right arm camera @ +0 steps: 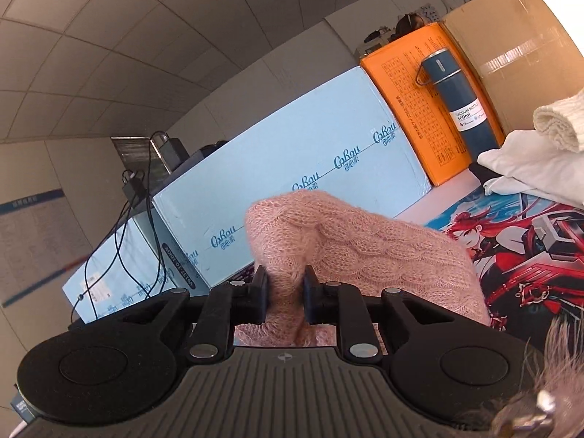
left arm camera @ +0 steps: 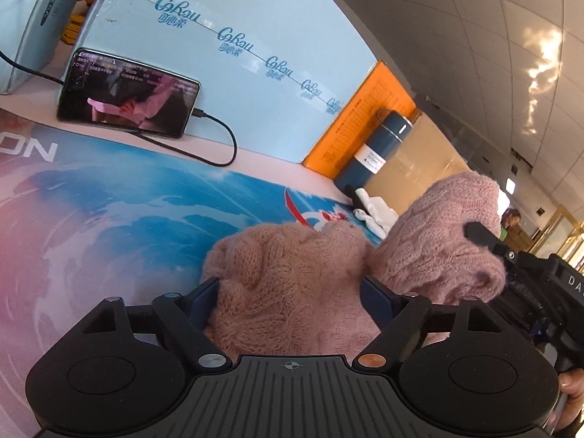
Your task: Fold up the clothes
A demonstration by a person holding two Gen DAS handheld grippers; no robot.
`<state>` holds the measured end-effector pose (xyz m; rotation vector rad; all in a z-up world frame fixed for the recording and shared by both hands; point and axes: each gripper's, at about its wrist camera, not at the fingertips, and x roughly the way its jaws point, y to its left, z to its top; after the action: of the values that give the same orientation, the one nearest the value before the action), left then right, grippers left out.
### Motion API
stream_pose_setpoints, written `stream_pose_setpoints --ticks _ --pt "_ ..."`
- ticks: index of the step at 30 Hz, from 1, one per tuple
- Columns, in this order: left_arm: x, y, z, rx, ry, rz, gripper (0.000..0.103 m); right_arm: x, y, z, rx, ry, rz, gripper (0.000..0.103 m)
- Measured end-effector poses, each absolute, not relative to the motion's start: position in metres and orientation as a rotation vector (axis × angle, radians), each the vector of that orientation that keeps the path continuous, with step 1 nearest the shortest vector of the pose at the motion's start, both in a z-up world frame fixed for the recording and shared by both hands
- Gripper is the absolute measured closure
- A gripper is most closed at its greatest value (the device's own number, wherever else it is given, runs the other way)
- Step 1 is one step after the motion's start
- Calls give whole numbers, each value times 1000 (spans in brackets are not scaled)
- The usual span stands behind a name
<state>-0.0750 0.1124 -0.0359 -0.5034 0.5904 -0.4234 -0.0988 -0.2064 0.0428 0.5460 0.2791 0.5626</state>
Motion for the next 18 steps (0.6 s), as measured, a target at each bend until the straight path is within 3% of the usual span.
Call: stream_pose_setpoints --ticks 1,3,14,18 --pt "-74 115 -39 -526 604 -423 80 -98 -206 44 546 276 561 86" --pt "-74 121 -43 -575 609 -428 84 -97 -204 48 534 262 564 86" --pt "-111 164 -13 -574 308 -190 86 -74 -220 78 600 119 576 87" --pt "-119 186 -10 -611 279 -125 85 -76 -244 71 642 112 534 87"
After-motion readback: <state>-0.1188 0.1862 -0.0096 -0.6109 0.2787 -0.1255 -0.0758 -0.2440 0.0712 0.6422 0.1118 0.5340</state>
